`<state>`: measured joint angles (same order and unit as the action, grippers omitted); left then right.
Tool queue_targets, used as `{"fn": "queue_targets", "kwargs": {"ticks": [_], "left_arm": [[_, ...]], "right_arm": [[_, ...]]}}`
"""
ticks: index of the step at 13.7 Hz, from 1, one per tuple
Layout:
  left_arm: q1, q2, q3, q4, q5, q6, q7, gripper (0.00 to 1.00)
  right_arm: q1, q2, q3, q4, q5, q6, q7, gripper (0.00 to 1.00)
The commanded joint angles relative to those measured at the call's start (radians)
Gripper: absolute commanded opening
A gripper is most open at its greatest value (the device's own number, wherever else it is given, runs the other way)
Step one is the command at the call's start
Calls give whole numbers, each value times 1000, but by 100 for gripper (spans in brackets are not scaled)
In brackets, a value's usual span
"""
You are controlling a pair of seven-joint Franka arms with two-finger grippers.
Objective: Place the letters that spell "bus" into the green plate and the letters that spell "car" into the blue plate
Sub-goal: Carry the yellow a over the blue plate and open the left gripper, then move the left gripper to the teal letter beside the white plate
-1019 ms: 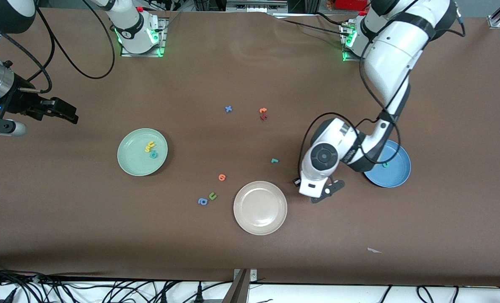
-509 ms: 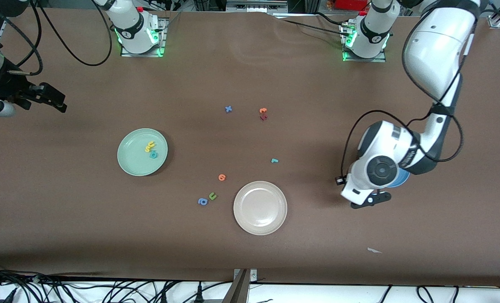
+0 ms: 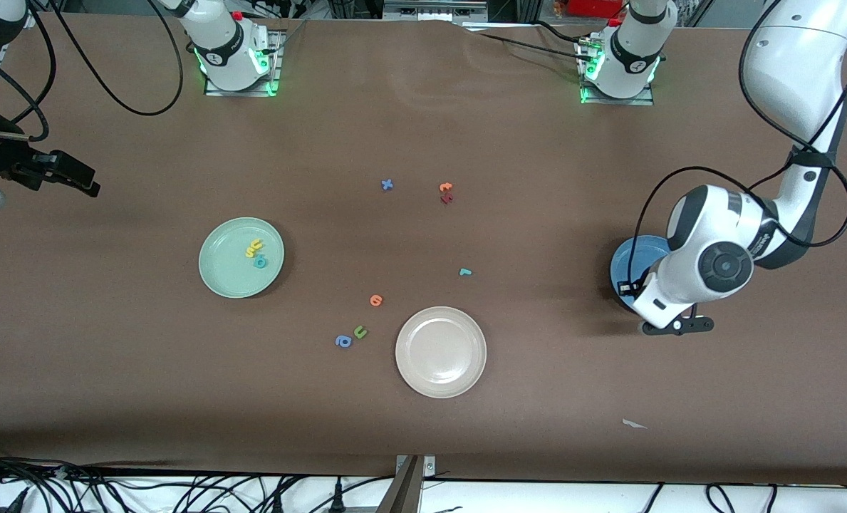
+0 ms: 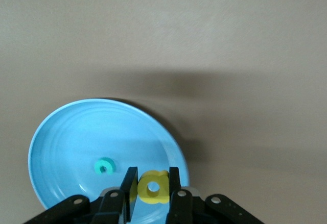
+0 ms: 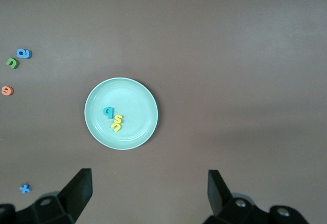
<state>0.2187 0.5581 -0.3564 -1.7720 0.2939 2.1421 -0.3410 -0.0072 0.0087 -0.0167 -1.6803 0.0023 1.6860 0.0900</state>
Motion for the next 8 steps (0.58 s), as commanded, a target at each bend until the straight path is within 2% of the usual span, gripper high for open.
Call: {"fn": "queue_targets", "kwargs": {"ticks": [1, 2, 3, 4, 5, 7, 8], "left_arm": [[111, -121, -19, -317, 11, 290, 109, 22], [126, -121, -19, -352, 11, 355, 119, 25], [126, -116, -18, -359, 25, 361, 125, 39], [126, -115, -19, -354, 45, 354, 125, 88], [125, -116, -19, -339, 45, 329, 108, 100], [119, -124, -24, -287, 41, 231, 108, 100], [116, -130, -59, -262, 33, 182, 108, 100]], "right_arm": [[-8, 27, 0, 50, 22, -31, -27, 100], [-7, 31, 1, 65, 21, -31, -27, 100], [-4, 30, 4, 62, 21, -32, -24, 100], [-4, 30, 6, 60, 22, -32, -24, 100], [-4, 30, 4, 60, 24, -32, -23, 100], [-5, 28, 4, 54, 27, -51, -29, 100], [-5, 28, 3, 56, 38, -58, -35, 100]]}}
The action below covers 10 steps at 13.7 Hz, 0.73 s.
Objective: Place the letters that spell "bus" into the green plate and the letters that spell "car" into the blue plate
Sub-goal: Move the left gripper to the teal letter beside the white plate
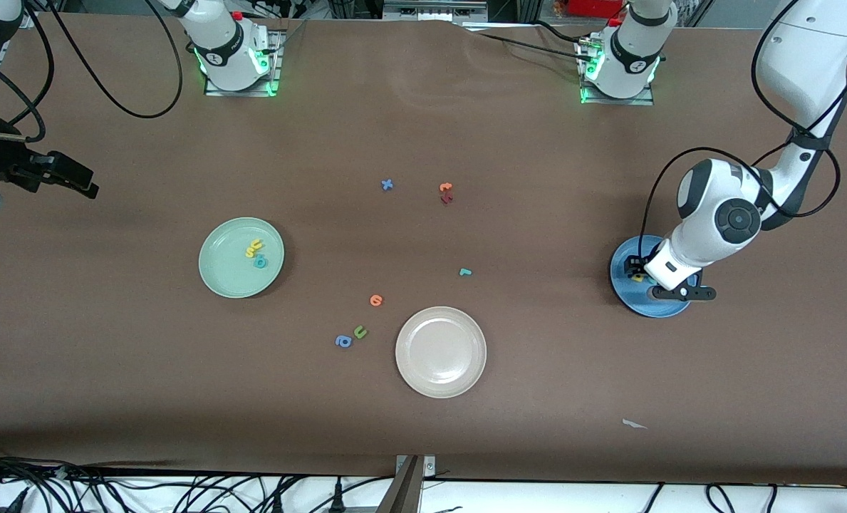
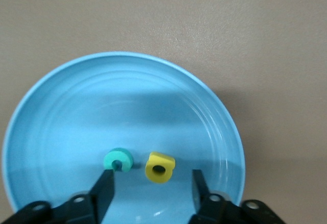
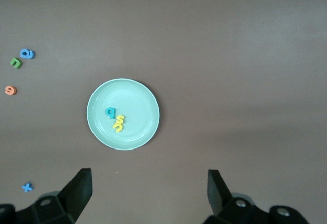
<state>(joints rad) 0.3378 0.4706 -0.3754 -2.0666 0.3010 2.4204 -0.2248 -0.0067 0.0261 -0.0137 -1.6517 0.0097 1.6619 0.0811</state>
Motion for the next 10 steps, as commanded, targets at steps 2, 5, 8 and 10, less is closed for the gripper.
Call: {"fn": "queue_targets", "kwargs": {"ticks": [2, 5, 8, 10], "left_arm": [[-3, -41, -143, 78, -12, -180, -127, 100], [-60, -17, -279, 88, -17, -185, -371, 98], [-247, 106, -277, 225, -4, -184, -577, 98], [-380, 201, -243, 343, 10, -185, -683, 97]], "right_arm": [[-6, 11, -2, 29, 21, -36, -69, 100], [-6, 9, -2, 32, 6, -36, -107, 100], [-6, 9, -2, 32, -11, -36, -101, 100], [-6, 9, -2, 33, -11, -37, -101, 100]]}}
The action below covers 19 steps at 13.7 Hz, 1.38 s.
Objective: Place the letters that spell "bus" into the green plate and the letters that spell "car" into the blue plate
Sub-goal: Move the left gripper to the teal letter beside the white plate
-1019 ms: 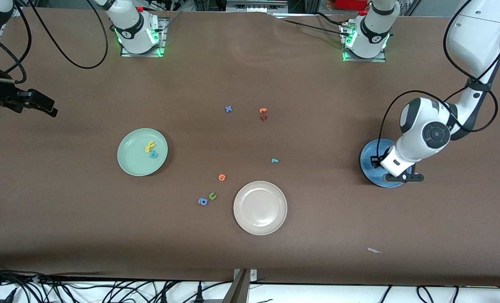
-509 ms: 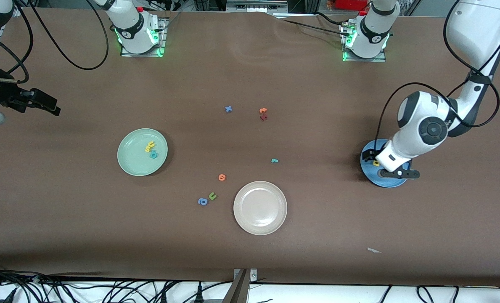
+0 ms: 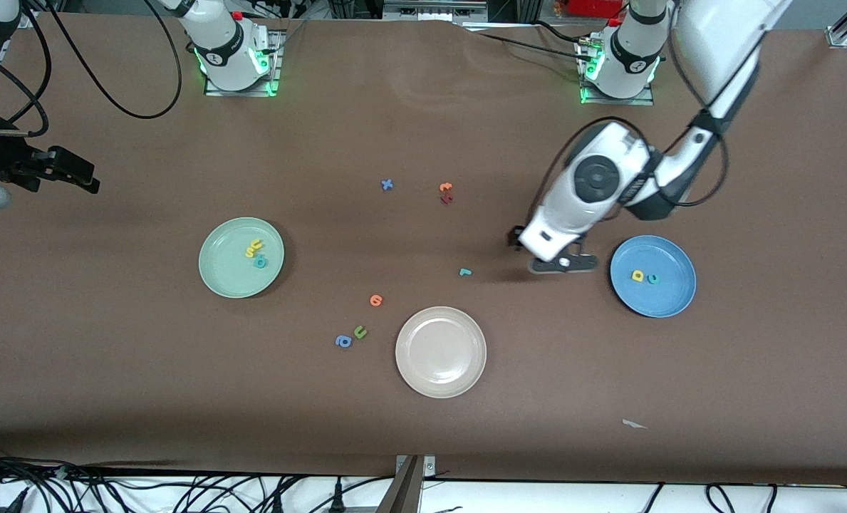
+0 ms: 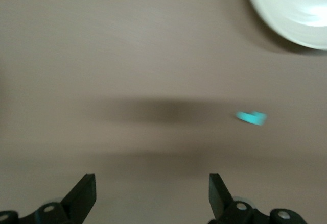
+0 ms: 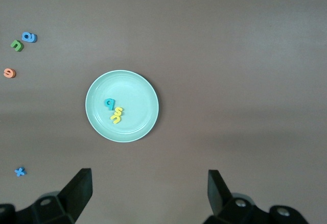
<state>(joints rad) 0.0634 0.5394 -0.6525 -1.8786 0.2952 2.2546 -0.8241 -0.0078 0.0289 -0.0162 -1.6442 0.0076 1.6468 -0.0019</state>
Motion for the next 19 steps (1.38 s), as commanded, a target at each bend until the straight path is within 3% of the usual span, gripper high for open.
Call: {"fn": "queue_targets", "kwargs": {"ticks": [1, 4, 6, 11, 19], "left_arm": [[-172, 166, 74, 208, 16, -18, -96, 97], [-368, 256, 239, 326, 13, -18, -105, 96], [-411, 281, 290, 340, 13, -13, -109, 93], [-413, 309, 292, 352, 13, 0, -106, 87], [-428, 318, 292, 357, 12, 11, -110, 60]], "right_arm": [[-4, 6, 2, 26, -9, -22, -18, 100], [-4, 6, 1, 24, -5, -22, -27, 100], [-9, 8, -1, 24, -3, -22, -32, 100], [-8, 8, -1, 26, -3, -22, -30, 100], [-8, 9, -1, 26, 0, -22, -29, 100]]}}
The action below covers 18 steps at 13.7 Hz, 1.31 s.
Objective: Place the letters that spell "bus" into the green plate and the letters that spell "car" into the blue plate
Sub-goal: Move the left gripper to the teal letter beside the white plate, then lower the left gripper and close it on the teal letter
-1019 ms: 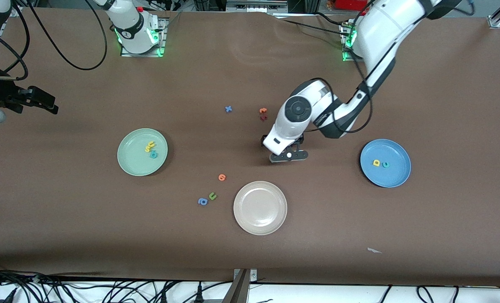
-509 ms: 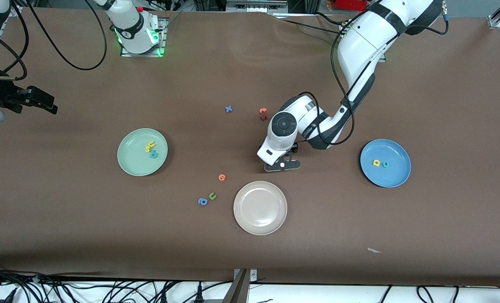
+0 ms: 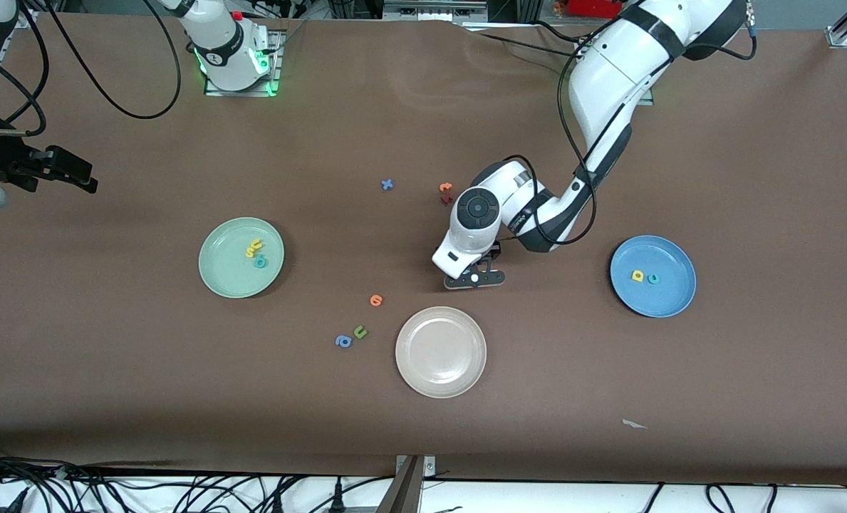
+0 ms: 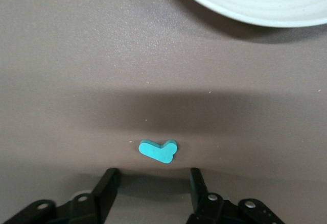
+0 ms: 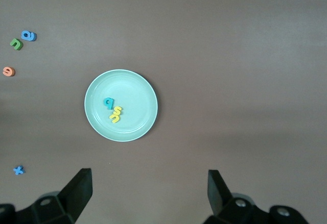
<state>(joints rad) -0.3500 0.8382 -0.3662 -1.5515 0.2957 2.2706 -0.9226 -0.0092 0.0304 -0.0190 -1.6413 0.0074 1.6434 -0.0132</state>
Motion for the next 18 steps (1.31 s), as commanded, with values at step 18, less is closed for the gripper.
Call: {"fn": "queue_targets", "kwargs": {"ticks": [18], "left_arm": [[-27, 58, 13, 105, 14, -5, -15, 38]], "right_arm": [[-6, 8, 2, 23, 3, -19, -21, 100]]}}
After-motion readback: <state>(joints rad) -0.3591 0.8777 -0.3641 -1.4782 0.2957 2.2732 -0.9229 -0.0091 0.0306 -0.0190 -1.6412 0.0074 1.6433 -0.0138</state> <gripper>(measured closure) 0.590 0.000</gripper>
